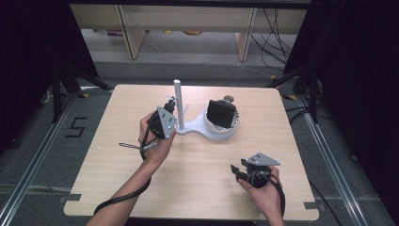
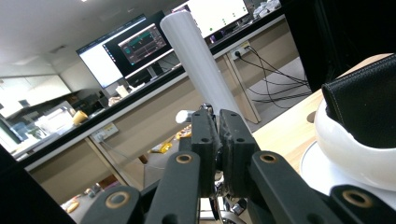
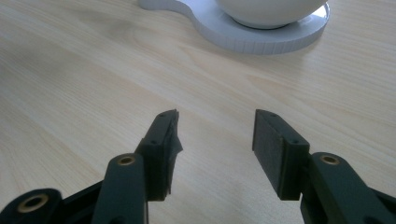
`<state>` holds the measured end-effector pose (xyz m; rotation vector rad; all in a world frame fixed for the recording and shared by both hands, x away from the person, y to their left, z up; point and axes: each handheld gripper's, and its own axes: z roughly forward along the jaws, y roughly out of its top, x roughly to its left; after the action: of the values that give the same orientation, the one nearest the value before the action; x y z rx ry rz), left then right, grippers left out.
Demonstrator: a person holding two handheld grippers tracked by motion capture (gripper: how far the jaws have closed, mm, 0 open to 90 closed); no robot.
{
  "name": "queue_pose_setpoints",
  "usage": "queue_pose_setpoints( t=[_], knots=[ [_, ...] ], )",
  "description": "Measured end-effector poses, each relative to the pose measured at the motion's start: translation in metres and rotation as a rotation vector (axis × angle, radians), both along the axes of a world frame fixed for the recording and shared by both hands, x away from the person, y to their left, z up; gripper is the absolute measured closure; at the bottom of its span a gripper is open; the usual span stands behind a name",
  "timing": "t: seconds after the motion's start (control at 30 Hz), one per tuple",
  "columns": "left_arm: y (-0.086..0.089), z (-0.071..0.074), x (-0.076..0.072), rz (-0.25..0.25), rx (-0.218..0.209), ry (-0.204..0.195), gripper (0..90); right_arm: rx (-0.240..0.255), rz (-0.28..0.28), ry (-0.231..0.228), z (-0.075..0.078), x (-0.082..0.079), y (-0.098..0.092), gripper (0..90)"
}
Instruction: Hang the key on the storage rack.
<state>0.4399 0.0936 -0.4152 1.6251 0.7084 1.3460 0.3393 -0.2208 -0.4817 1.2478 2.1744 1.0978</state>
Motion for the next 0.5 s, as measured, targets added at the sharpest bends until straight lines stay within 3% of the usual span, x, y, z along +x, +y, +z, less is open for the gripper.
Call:
queue_pose_setpoints(
  t=[0.23,0.33,0.5],
  knots=[
    [-0.0003,-0.004,0.0012,-0.033,-0.021,0.03,78.2,0.006,-0.005,-0.009,-0.0005,0.0002,-0.0018,51.5],
    [-0.0012,-0.004,-0.0009,-0.049,-0.023,0.031,75.4,0.015,-0.022,0.02,0.001,-0.0023,-0.0004,51.5],
    [0.0006,-0.0025,-0.0047,-0.067,-0.03,0.04,74.9,-0.004,-0.005,-0.004,0.0012,-0.0007,-0.0022,51.5]
  ],
)
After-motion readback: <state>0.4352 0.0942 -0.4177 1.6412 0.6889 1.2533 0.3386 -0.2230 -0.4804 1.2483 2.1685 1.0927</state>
